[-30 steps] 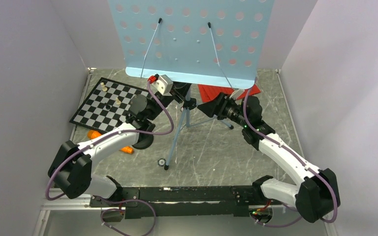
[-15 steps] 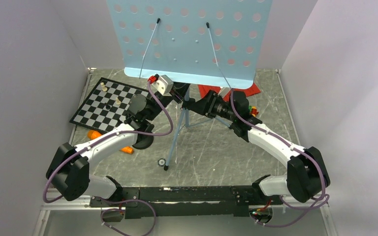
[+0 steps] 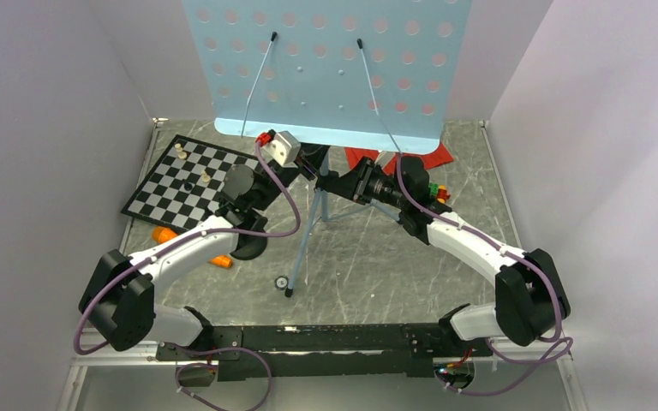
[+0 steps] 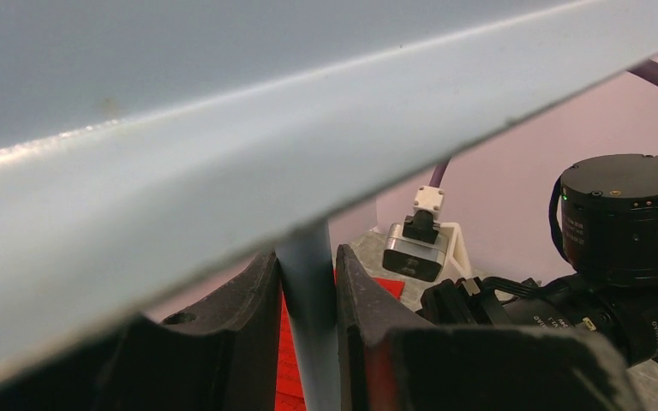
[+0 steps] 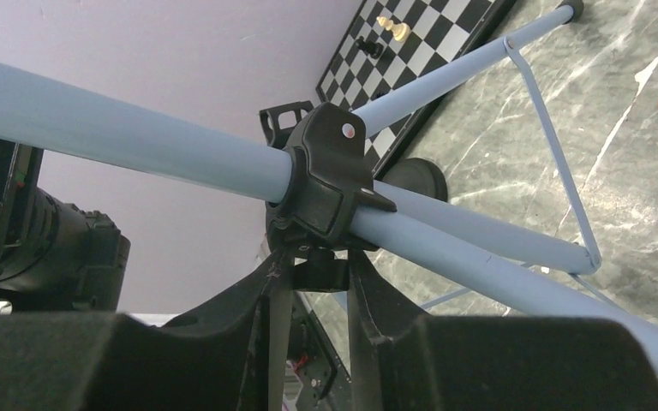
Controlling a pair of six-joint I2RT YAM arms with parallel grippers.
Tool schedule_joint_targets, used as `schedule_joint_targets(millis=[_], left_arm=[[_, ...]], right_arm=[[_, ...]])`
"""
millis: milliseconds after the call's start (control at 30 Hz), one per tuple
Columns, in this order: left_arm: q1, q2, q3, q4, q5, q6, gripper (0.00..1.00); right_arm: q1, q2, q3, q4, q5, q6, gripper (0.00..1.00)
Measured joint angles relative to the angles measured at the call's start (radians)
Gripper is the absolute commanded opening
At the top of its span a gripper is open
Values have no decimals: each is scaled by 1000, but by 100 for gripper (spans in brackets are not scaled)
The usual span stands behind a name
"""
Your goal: Pack up the instrument practice props
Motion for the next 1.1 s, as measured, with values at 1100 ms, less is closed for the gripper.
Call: schedule_joint_targets(millis=[1100], left_arm=[[-15, -13, -3, -21, 17, -31, 0]], right_arm=[[495, -128, -187, 224, 934, -1437, 0]])
